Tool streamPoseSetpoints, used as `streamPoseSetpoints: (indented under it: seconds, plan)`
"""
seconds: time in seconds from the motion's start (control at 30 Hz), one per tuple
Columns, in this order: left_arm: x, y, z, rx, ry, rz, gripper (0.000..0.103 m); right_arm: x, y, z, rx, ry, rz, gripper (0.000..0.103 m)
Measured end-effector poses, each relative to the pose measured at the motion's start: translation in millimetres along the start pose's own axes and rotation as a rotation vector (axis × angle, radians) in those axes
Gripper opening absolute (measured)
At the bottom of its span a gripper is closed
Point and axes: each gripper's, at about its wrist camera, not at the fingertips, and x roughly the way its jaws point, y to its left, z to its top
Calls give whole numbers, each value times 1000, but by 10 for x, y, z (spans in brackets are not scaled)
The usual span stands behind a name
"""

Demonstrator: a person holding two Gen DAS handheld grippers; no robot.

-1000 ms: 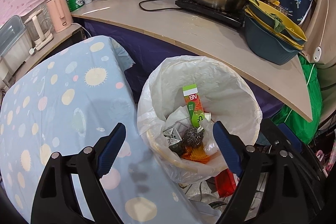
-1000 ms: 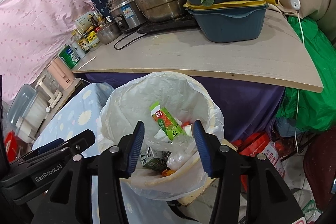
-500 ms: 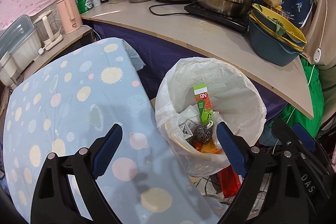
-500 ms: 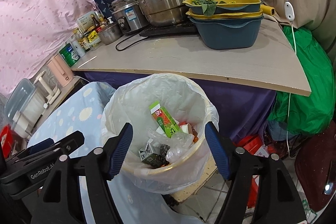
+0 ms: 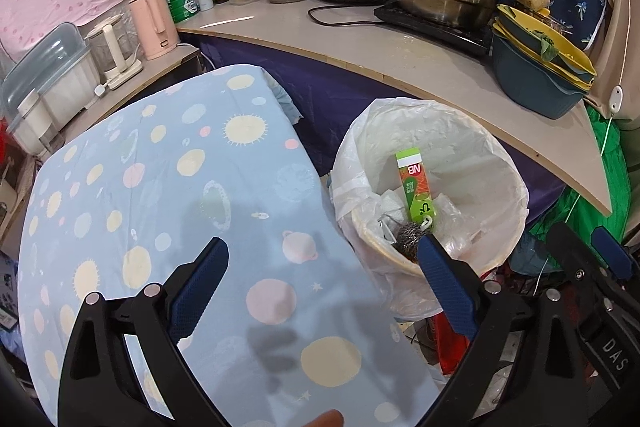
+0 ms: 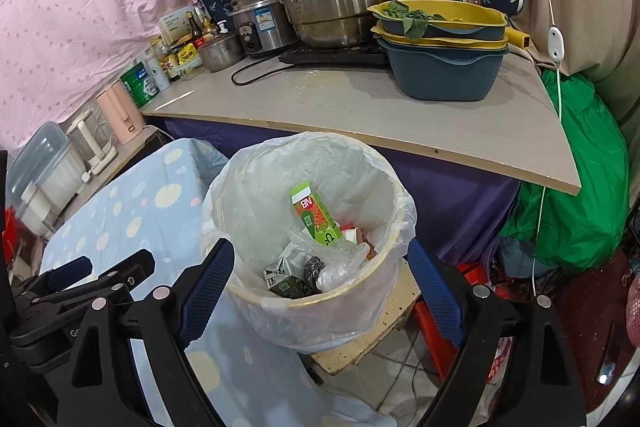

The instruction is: Collect trash

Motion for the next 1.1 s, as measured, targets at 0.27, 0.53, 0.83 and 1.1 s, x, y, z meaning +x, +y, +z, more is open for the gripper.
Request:
streamPoseSetpoints:
  seconds: [0.27, 0.53, 0.83, 1.1]
  plan:
    - [-30, 159, -102, -16, 3, 16, 92, -79, 97, -58, -38, -23, -9, 97]
    - [-82, 272, -212, -24, 2, 20, 92, -78, 216, -152, -77, -1, -21, 97]
    - [-153, 302, -324, -10, 1, 15, 92, -92, 287, -235, -92, 12, -23, 97]
    - [-175, 304, -360, -11, 16, 4, 92, -116, 305, -248, -95, 17, -27, 97]
